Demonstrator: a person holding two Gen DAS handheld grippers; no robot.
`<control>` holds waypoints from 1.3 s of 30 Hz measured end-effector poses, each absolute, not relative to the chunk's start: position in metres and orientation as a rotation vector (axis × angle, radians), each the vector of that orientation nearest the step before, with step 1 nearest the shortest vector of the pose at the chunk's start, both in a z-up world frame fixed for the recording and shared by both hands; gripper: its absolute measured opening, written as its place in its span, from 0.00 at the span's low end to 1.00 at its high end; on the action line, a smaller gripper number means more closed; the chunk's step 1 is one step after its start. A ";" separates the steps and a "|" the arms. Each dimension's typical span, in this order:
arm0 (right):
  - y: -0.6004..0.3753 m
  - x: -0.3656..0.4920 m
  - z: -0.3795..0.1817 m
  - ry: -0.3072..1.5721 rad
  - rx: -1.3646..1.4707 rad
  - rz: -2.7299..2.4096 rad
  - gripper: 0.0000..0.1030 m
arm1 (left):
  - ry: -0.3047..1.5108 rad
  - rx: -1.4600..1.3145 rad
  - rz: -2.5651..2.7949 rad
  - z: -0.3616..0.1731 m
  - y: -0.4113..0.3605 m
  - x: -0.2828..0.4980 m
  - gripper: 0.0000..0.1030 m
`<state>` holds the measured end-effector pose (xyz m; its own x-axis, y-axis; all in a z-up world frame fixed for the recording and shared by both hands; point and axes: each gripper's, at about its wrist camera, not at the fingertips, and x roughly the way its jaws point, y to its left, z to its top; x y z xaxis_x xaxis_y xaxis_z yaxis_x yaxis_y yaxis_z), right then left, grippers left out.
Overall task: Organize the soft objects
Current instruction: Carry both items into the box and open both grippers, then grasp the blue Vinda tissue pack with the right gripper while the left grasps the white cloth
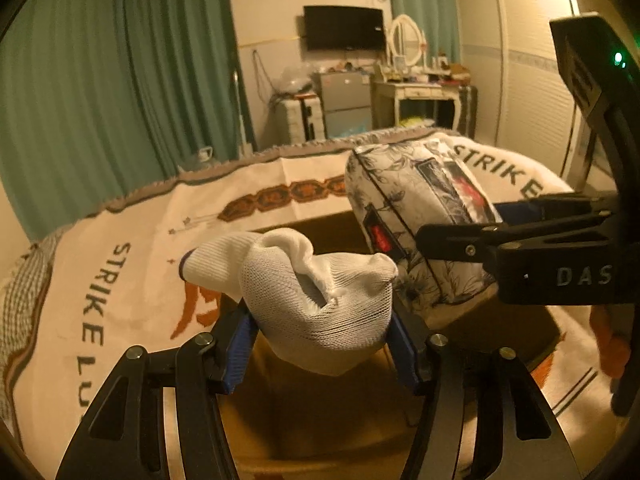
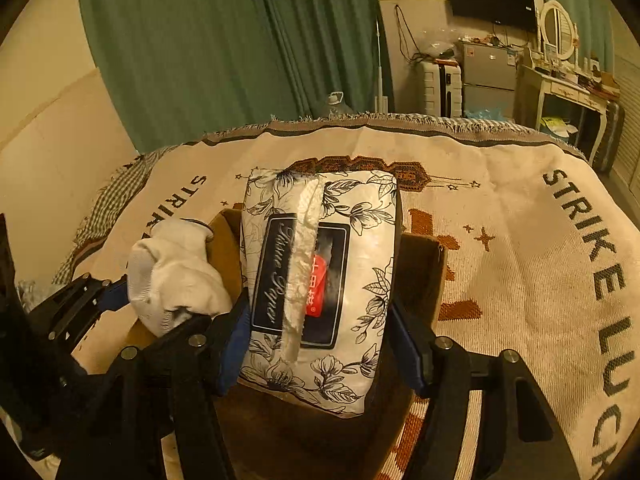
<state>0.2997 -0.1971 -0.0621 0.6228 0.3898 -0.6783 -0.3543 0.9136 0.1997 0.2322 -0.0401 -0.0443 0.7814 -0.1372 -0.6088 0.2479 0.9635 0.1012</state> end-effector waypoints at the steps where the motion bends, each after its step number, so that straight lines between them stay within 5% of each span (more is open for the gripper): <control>1: -0.199 0.300 -0.064 0.789 0.050 0.424 0.66 | 0.634 0.181 -0.216 -0.045 -0.039 0.232 0.60; 6: -0.207 0.295 -0.055 0.747 0.071 0.405 0.83 | 0.623 0.163 -0.198 -0.038 -0.036 0.229 0.80; 25: -0.207 0.121 0.052 0.538 -0.067 0.313 0.91 | 0.523 0.114 -0.169 0.046 -0.001 0.108 0.81; 39: -0.171 0.076 -0.110 0.792 -0.087 0.312 0.92 | 0.748 0.038 -0.079 -0.082 0.025 0.065 0.81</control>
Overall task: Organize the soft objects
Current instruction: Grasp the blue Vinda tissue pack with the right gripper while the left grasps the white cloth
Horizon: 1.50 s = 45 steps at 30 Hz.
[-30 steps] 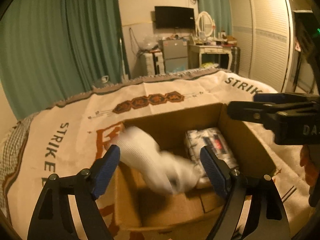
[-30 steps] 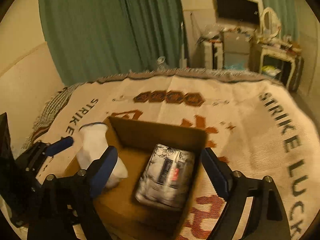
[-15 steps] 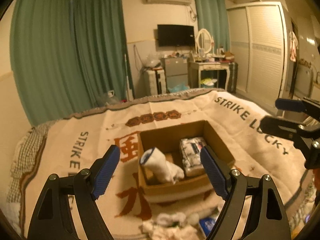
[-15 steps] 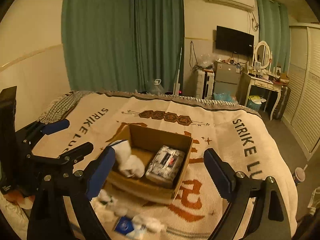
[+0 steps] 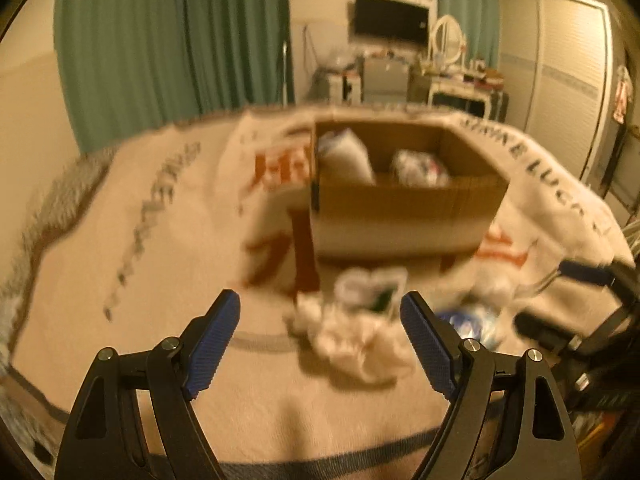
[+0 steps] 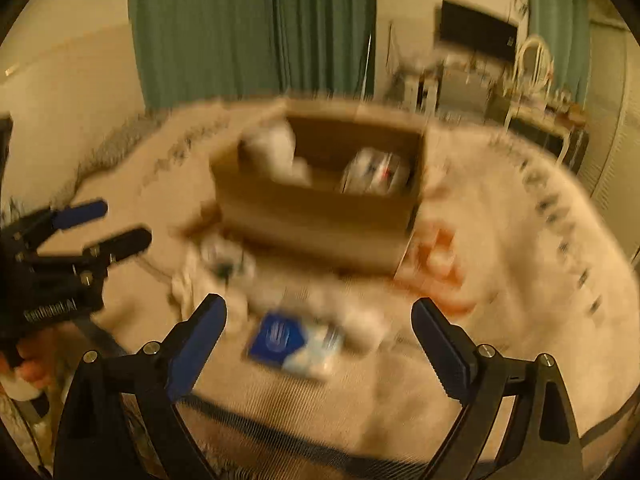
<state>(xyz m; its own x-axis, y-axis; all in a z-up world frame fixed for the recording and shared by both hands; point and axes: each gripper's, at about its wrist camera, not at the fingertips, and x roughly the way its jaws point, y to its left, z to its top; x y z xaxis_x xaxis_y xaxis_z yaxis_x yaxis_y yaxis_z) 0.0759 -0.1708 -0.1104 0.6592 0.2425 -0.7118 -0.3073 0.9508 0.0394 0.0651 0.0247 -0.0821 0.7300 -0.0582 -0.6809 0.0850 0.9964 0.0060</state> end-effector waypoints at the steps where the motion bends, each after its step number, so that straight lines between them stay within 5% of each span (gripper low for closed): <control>1: -0.170 0.076 -0.123 0.828 -0.069 0.322 0.92 | 0.767 0.031 -0.086 -0.090 0.025 0.064 0.81; 9: -0.158 0.088 -0.196 0.961 -0.019 0.302 0.91 | 0.840 0.040 -0.119 -0.129 0.015 0.060 0.81; 13: -0.159 0.094 -0.192 0.936 0.012 0.303 0.85 | 0.855 0.038 -0.128 -0.133 0.018 0.060 0.81; 15: -0.159 0.095 -0.191 0.940 0.015 0.305 0.72 | 0.858 0.038 -0.134 -0.134 0.018 0.060 0.81; 34: -0.199 0.081 -0.156 0.869 0.117 0.311 0.68 | 0.917 0.034 -0.172 -0.157 -0.019 0.098 0.79; 45: -0.191 0.072 -0.145 0.837 0.088 0.343 0.68 | 0.918 0.006 -0.223 -0.158 -0.009 0.077 0.28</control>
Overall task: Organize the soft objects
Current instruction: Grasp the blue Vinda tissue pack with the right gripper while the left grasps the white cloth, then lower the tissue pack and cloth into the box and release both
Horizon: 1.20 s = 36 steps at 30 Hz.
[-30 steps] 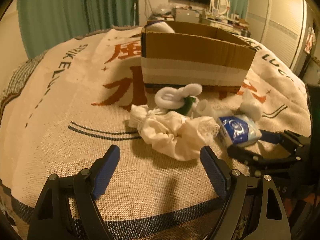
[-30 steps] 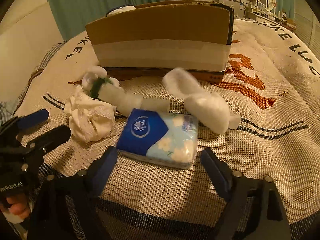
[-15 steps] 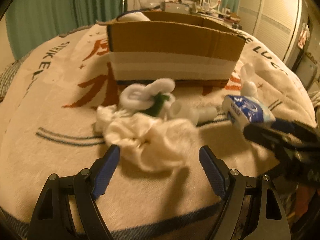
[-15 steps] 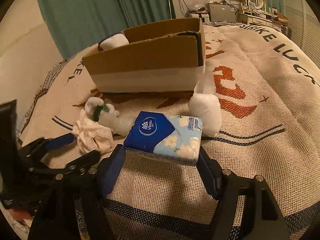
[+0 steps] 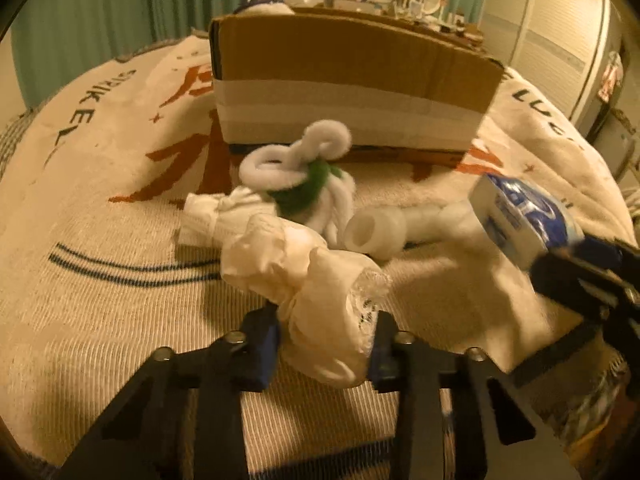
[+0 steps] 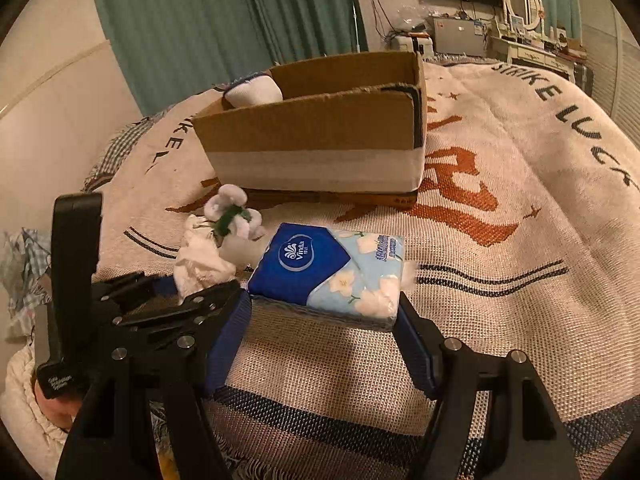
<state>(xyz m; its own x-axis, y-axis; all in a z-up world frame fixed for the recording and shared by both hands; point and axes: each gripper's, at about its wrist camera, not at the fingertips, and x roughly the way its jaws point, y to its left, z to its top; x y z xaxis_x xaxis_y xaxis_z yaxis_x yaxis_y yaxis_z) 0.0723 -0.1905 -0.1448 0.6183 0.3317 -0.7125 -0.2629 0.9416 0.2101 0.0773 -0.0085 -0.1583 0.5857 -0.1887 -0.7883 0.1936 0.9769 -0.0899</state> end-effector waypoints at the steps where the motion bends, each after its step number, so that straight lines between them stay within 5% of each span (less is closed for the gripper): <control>1: -0.191 0.071 -0.143 0.831 0.086 0.345 0.68 | 0.911 0.000 -0.226 -0.156 -0.006 0.074 0.27; 13: -0.208 0.066 -0.105 0.738 0.113 0.345 0.68 | 0.749 -0.012 -0.221 -0.079 0.012 0.056 0.25; 26: -0.212 0.115 -0.003 0.545 0.012 0.342 0.68 | 0.574 0.035 -0.310 0.010 -0.016 0.115 0.26; 36: -0.195 0.195 0.024 0.531 0.000 0.371 0.68 | 0.608 0.092 -0.285 0.002 -0.036 0.203 0.26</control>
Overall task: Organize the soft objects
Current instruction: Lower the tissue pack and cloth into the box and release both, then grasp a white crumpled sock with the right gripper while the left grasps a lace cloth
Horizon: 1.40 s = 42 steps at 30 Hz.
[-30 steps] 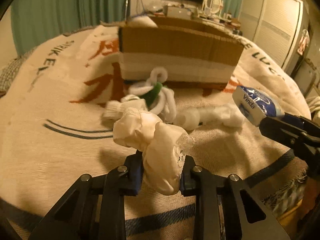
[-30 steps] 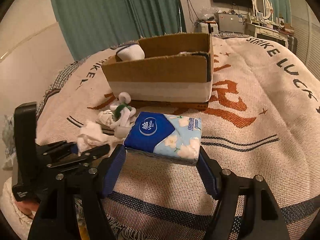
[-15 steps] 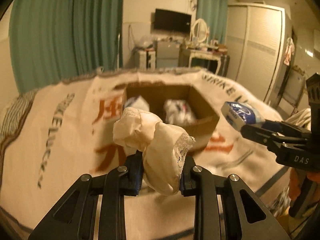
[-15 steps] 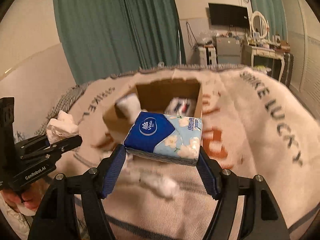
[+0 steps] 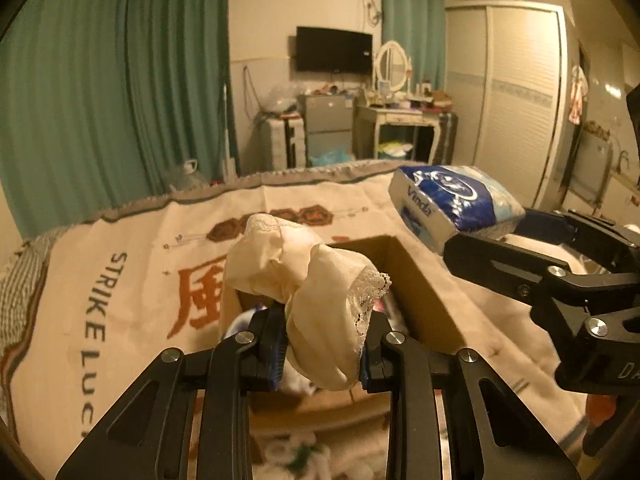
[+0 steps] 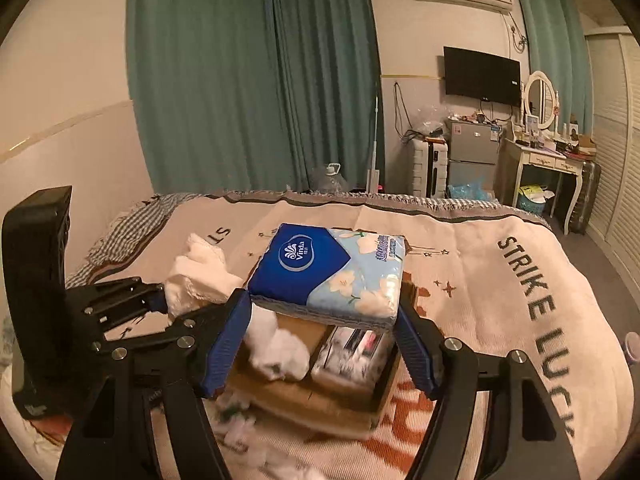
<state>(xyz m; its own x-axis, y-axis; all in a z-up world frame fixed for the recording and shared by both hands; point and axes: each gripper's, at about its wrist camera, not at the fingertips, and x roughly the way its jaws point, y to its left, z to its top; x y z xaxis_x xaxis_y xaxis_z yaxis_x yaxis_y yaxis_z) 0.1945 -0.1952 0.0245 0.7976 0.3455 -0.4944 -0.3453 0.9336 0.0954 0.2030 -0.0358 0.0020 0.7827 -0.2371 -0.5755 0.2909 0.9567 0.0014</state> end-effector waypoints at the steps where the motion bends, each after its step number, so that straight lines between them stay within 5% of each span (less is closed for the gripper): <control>1: -0.194 0.205 0.020 0.542 0.002 0.365 0.68 | 0.616 0.095 -0.285 -0.001 -0.037 0.207 0.26; 14: -0.203 0.285 -0.053 0.677 0.029 0.303 0.70 | 0.735 0.126 -0.198 -0.059 -0.045 0.260 0.30; 18: -0.206 0.285 -0.053 0.671 0.040 0.313 0.77 | 0.722 0.120 -0.143 -0.056 -0.042 0.260 0.56; 20: -0.208 0.280 -0.047 0.646 0.042 0.302 0.85 | 0.704 0.109 -0.134 -0.048 -0.040 0.257 0.59; 28: -0.221 0.233 0.009 0.553 0.028 0.280 0.89 | 0.582 0.131 -0.124 0.017 -0.040 0.214 0.61; 31: -0.229 0.203 0.038 0.505 0.009 0.268 0.90 | 0.486 0.136 -0.118 0.050 -0.039 0.183 0.81; 35: -0.238 0.162 0.067 0.447 -0.006 0.249 1.00 | 0.394 0.157 -0.107 0.082 -0.038 0.142 0.82; 42: -0.245 0.100 0.095 0.390 -0.032 0.248 1.00 | 0.336 0.132 -0.096 0.100 -0.028 0.091 0.83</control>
<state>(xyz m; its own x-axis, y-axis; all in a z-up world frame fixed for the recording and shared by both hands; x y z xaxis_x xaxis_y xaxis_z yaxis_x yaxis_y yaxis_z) 0.0999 -0.2454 0.0948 0.8953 0.2332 -0.3797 -0.2453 0.9693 0.0168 0.0911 -0.0284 0.1005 0.9396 -0.0719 -0.3345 0.1157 0.9869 0.1127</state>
